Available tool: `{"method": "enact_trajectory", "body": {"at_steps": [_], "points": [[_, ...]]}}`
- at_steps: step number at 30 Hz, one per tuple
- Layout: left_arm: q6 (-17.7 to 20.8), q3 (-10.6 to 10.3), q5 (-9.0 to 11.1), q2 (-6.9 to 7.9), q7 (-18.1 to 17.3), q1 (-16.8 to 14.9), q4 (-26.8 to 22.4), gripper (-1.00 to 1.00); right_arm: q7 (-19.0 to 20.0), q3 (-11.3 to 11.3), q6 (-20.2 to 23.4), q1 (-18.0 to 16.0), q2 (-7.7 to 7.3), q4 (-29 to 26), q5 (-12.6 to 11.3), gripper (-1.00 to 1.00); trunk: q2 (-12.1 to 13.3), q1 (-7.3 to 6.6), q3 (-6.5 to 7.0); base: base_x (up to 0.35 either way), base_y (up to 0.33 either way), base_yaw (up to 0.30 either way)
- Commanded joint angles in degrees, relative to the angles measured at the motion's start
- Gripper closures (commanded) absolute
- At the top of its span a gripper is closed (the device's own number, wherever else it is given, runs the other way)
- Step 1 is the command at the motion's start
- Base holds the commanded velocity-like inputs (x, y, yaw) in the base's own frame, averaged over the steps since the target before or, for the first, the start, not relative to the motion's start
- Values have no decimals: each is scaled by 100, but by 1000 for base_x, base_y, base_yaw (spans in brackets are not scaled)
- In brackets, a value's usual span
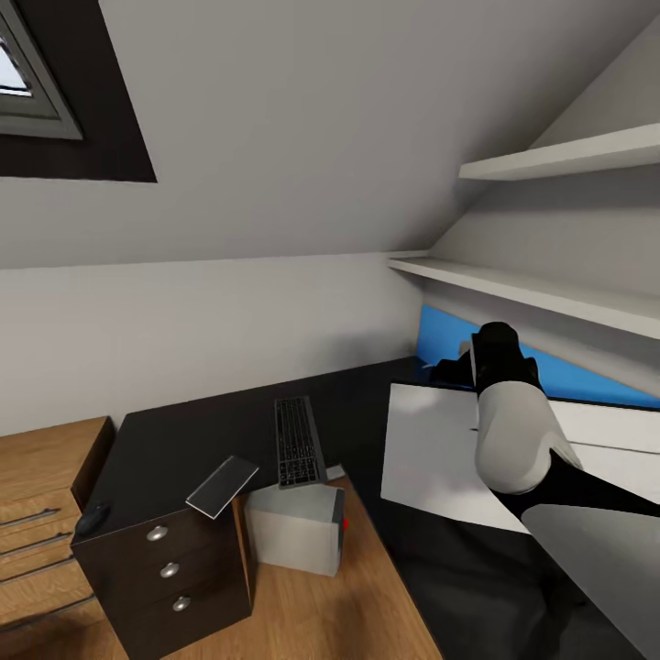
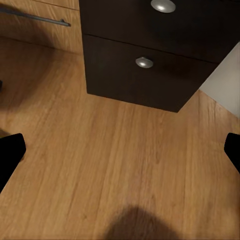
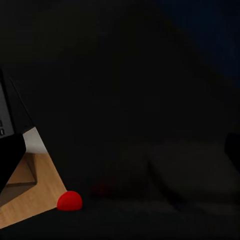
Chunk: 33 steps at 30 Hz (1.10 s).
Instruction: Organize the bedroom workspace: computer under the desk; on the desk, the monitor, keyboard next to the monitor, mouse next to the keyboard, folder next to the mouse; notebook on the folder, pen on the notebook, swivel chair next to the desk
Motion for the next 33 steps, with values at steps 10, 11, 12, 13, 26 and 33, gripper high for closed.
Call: {"method": "enact_trajectory", "body": {"at_steps": [10, 11, 12, 13, 26, 33], "points": [[-14, -21, 50, 2, -26, -1, 3, -100, 48, 16, 0, -10, 15, -10, 61, -100, -9, 2, -11, -147, -4, 0], [-14, -21, 50, 2, -27, 0, 3, -100, 48, 18, -1, -10, 16, -10, 61, -100, -9, 2, -11, -66, -3, 0], [-14, -21, 50, 2, -26, -2, 3, -100, 48, 18, -2, -11, 16, -10, 61, -100, -9, 2, -11, -53, -2, 0], [-14, -21, 50, 2, -28, -2, 3, -100, 48, 19, -3, -12, 17, -10, 61, -100, -9, 2, -11, -34, -2, 0], [-14, -21, 49, 2, -31, -2, -3, -100, 64, 21, -23, -8, 8, -32, 74, -100, -9, 2, -11, -17, -1, 0], [-14, -25, 48, 2, -31, -1, -6, -100, 125, 25, -293, -6, 0, -40, 71, -100, -9, 2, -11, -1, 0, 0]]}}
